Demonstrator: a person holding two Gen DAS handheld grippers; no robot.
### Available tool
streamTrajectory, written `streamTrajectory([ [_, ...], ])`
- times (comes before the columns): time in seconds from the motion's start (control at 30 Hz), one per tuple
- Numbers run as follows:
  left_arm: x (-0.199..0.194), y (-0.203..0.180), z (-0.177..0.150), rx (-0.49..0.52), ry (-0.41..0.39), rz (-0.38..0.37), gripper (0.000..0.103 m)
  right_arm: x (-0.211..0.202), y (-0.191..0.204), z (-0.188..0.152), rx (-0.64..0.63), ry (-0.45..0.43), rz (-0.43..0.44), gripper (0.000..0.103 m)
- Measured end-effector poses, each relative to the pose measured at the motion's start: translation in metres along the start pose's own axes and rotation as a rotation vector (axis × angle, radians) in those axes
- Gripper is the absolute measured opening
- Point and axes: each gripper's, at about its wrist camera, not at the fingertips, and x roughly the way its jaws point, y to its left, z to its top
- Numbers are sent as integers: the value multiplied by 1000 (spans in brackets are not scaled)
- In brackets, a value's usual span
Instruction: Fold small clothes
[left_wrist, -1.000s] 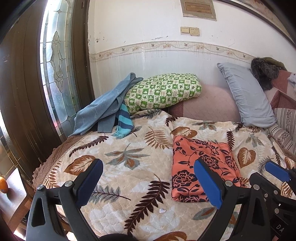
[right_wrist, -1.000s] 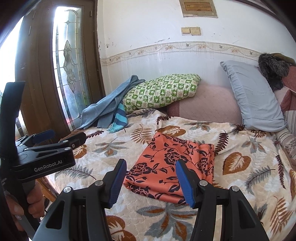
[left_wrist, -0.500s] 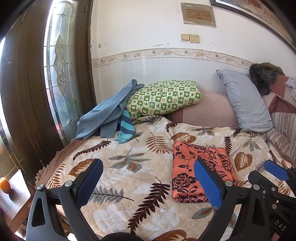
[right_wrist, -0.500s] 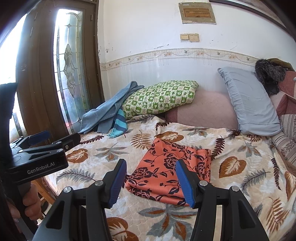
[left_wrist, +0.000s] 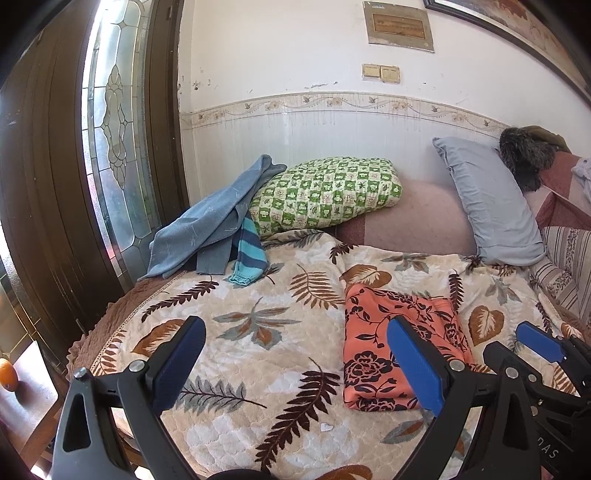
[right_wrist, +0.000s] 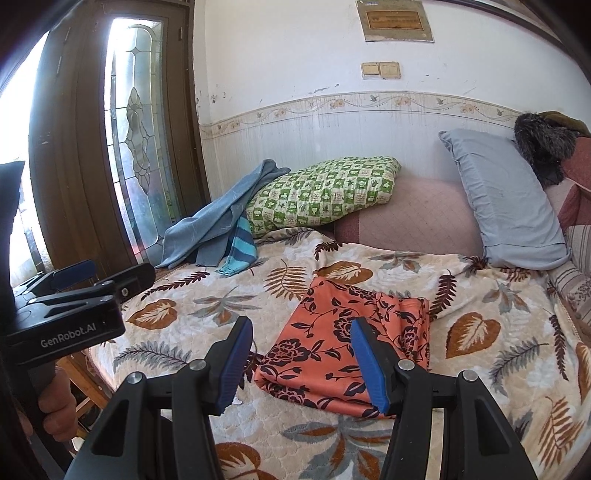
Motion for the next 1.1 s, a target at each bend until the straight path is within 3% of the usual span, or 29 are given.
streamTrajectory([
  [1.1,5,2,8,-17,-19,-47,99,16,1,1,-20,15,-24,59],
])
